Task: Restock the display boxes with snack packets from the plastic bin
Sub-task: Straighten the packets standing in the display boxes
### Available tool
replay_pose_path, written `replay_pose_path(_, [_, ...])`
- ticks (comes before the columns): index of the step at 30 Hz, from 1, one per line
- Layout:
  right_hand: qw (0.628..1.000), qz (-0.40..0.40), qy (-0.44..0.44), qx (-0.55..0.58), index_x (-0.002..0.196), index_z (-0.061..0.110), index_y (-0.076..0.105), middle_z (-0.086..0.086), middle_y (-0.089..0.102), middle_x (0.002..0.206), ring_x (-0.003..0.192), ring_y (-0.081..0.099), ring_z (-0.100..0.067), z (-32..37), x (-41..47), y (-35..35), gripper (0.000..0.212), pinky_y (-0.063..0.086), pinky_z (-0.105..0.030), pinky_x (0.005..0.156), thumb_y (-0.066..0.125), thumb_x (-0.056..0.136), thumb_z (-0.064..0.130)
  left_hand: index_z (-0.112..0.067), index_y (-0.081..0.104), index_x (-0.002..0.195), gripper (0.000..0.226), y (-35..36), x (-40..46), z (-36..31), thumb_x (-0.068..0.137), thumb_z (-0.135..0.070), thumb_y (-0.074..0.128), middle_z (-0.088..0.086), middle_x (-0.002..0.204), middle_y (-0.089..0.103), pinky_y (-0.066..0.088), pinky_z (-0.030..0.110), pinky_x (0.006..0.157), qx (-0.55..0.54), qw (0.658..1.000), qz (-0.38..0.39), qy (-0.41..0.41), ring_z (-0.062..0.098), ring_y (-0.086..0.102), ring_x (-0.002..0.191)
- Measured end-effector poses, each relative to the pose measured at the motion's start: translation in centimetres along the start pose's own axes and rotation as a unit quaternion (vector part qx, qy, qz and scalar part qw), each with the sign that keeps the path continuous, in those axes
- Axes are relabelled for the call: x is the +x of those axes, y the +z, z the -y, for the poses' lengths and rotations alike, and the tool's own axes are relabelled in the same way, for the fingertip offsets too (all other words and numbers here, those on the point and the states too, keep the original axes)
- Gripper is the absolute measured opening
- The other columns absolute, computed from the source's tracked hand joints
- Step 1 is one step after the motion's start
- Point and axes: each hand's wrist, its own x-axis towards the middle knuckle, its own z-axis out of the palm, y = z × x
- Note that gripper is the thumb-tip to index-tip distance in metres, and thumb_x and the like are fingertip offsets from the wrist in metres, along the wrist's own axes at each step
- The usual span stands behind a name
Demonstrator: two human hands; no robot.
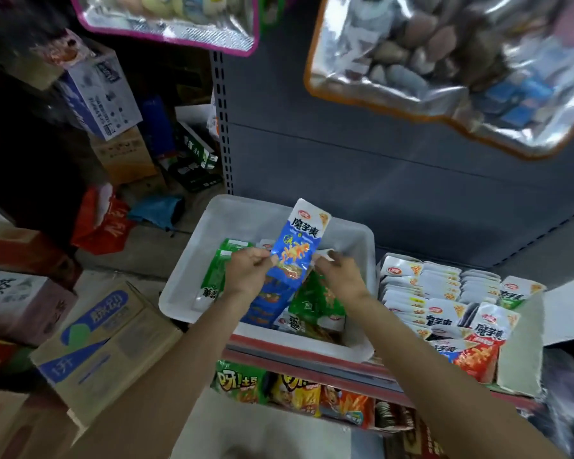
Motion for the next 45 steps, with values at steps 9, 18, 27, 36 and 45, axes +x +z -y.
replay_pose_path(9, [0.979, -0.042, -0.134, 0.145, 0.089, 0.002, 0.058, 0.007, 0.066, 0.056, 0.054, 0.061, -0.001, 0.1, -2.7, -11.6, 0.012, 0.053, -0.020, 0.055, 0.056, 0.086, -0.010, -0.008, 0.059, 0.091, 0.011, 9.4, -4.8, -4.4, 0.084, -0.005, 0.067, 0.001, 0.080, 0.062, 0.044, 0.009, 0.066, 0.042, 0.983, 0.103, 0.149, 0.002, 0.058, 0.069])
replay_pose_path(18, [0.972, -0.092, -0.211, 0.039, 0.080, -0.011, 0.055, -0.030, 0.055, 0.072, 0.073, 0.055, -0.020, -3.8, -3.9, -23.1, 0.011, 0.049, -0.039, 0.072, 0.062, 0.085, -0.004, -0.011, 0.057, 0.092, 0.007, 19.1, -8.7, -10.2, 0.088, -0.011, 0.063, 0.002, 0.083, 0.063, 0.053, 0.035, 0.074, 0.081, 0.952, 0.105, 0.275, 0.016, 0.061, 0.074])
replay_pose_path(27, [0.976, -0.066, -0.168, -0.123, 0.061, 0.011, 0.042, 0.001, 0.044, 0.057, 0.052, 0.038, -0.005, -6.5, -3.2, -24.9, 0.034, 0.032, -0.015, 0.048, 0.066, 0.085, 0.006, -0.004, 0.056, 0.090, 0.008, 21.9, -9.0, -8.7, 0.088, -0.010, 0.062, 0.004, 0.083, 0.064, 0.046, 0.028, 0.071, 0.200, 0.945, 0.077, 0.246, 0.013, 0.057, 0.072])
replay_pose_path(36, [0.973, -0.069, -0.192, -0.109, 0.101, 0.023, 0.054, 0.007, 0.062, 0.078, 0.072, 0.059, -0.002, -6.3, -2.9, -25.3, 0.024, 0.045, -0.008, 0.058, 0.061, 0.088, 0.004, -0.006, 0.058, 0.110, 0.023, 22.2, -8.4, -8.6, 0.088, -0.009, 0.063, 0.009, 0.094, 0.070, 0.052, 0.032, 0.079, 0.287, 0.930, 0.126, 0.190, 0.020, 0.066, 0.087])
replay_pose_path(45, [0.955, -0.045, -0.210, -0.205, 0.108, 0.018, 0.057, 0.002, 0.059, 0.085, 0.079, 0.060, -0.015, -6.6, -3.5, -24.9, 0.025, 0.048, -0.022, 0.067, 0.064, 0.086, 0.007, -0.017, 0.062, 0.098, 0.010, 21.8, -8.9, -8.3, 0.090, -0.012, 0.059, 0.001, 0.092, 0.064, 0.050, 0.033, 0.071, 0.335, 0.883, 0.130, 0.302, 0.017, 0.060, 0.081])
